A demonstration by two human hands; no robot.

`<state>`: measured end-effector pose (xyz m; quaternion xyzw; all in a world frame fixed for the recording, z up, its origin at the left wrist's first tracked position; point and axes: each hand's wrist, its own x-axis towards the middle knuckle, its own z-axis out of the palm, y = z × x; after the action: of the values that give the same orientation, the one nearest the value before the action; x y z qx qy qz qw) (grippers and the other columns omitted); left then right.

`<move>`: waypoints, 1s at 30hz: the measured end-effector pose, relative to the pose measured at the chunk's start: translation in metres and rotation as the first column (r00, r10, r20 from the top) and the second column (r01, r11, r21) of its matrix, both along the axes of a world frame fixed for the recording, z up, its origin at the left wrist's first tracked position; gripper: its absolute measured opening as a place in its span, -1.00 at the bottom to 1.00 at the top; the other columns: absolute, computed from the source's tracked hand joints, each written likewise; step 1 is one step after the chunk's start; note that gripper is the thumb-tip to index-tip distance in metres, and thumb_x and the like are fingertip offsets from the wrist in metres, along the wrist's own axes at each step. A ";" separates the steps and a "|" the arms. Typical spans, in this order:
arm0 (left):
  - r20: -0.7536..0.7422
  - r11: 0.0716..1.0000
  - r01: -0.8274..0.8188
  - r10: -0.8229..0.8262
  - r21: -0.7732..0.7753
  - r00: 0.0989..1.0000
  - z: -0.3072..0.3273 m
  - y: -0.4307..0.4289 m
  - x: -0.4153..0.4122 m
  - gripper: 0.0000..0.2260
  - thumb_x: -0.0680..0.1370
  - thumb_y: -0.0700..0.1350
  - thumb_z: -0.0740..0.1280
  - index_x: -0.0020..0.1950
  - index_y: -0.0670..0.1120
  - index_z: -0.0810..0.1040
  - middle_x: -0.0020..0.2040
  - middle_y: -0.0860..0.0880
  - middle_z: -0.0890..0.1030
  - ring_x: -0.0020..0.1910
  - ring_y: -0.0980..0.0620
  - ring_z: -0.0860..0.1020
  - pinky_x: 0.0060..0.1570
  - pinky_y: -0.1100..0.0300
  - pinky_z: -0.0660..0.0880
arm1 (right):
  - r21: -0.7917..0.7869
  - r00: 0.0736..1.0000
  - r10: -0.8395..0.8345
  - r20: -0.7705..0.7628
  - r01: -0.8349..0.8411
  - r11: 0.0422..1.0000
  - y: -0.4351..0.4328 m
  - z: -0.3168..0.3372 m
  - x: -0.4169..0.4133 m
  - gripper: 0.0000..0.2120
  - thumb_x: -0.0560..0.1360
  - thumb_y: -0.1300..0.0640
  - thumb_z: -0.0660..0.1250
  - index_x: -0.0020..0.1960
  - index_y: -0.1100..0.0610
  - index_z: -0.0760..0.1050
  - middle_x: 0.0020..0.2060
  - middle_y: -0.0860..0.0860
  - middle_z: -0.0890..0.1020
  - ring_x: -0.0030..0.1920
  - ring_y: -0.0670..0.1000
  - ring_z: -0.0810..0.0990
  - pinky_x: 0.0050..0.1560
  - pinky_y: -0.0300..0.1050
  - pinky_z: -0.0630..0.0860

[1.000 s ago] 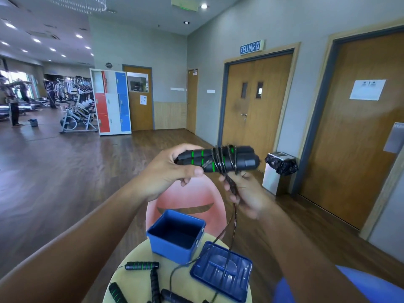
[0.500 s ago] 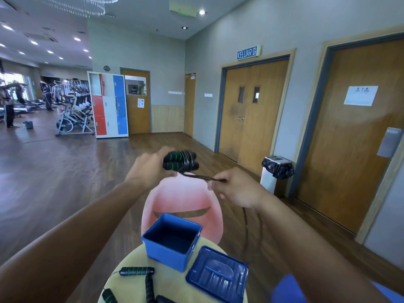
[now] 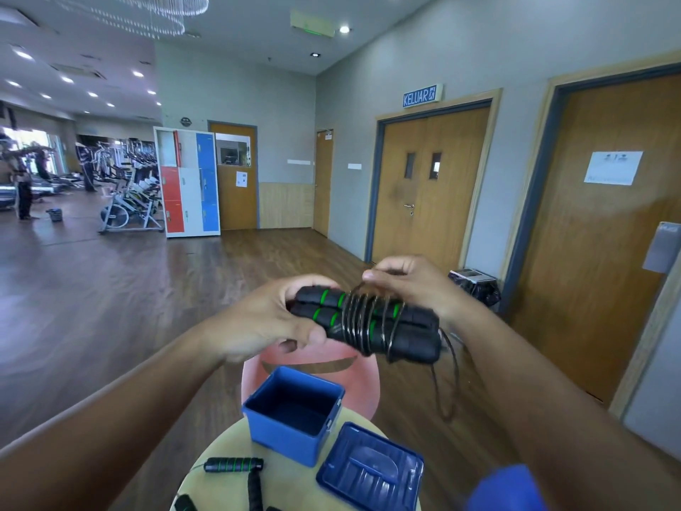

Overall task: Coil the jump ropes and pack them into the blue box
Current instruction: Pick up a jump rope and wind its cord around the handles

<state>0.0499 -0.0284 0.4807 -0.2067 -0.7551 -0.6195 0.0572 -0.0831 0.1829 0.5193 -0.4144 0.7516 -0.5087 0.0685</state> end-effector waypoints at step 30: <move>-0.142 0.772 -0.465 0.451 -0.434 0.881 -0.025 -0.014 -0.039 -0.51 0.43 -0.14 0.59 0.23 0.05 0.41 0.03 -0.02 0.60 -0.07 -0.04 0.65 -0.30 0.04 0.65 | 0.186 0.905 -0.085 -0.416 0.176 0.967 0.007 0.000 0.016 -0.75 0.61 -0.01 0.27 -0.12 0.09 0.62 -0.12 -0.01 0.70 -0.02 0.01 0.62 0.10 -0.03 0.50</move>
<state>0.0108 -0.0422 0.4559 -0.0334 -0.9054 -0.3888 0.1671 -0.0669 0.1903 0.5198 -0.4491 0.8270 -0.3291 -0.0776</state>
